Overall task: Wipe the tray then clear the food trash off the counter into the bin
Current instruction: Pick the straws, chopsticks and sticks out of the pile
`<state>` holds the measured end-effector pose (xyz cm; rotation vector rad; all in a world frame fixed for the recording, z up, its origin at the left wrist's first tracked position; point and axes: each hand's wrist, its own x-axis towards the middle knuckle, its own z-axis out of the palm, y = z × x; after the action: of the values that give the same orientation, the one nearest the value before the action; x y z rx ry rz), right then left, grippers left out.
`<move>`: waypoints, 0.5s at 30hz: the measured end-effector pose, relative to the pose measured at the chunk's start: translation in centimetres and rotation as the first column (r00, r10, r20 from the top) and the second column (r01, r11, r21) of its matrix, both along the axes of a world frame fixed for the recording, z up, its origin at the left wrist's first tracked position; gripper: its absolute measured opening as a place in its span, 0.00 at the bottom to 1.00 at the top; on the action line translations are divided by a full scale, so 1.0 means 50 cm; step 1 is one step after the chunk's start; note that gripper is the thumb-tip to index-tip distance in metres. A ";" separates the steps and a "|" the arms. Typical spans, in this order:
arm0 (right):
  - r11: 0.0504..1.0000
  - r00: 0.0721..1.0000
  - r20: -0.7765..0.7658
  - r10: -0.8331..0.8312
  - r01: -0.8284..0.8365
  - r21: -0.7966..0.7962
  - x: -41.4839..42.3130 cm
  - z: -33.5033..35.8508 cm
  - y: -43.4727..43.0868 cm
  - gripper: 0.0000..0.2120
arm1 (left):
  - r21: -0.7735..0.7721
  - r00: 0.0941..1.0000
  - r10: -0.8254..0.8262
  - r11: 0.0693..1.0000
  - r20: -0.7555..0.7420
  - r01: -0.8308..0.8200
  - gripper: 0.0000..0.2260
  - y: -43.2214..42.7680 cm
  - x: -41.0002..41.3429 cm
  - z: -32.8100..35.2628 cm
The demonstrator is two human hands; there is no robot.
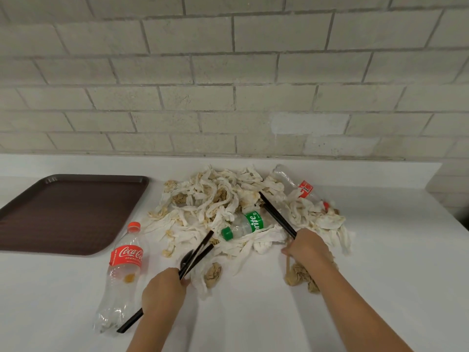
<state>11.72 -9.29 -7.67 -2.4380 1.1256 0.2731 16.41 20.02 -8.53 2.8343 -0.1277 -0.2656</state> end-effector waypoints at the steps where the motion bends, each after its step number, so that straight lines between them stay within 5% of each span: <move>1: 1.000 1.000 -0.005 0.000 0.000 -0.011 -0.001 0.000 -0.001 0.14 | 0.024 0.999 -0.033 0.999 0.026 0.032 0.09 0.000 -0.003 0.001; 10: 0.999 0.999 0.048 0.018 -0.016 -0.046 -0.029 -0.016 -0.015 0.11 | 0.047 0.998 -0.063 0.997 0.021 0.062 0.10 0.019 0.001 0.058; 15: 0.997 0.977 0.210 -0.036 0.022 0.071 -0.050 -0.001 -0.035 0.09 | 0.158 0.997 -0.059 0.986 0.049 0.051 0.11 0.036 0.000 0.125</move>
<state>9.23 -11.03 -7.70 -2.3249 1.0402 0.0410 16.42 21.82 -2.25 2.9986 -0.2055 -0.2210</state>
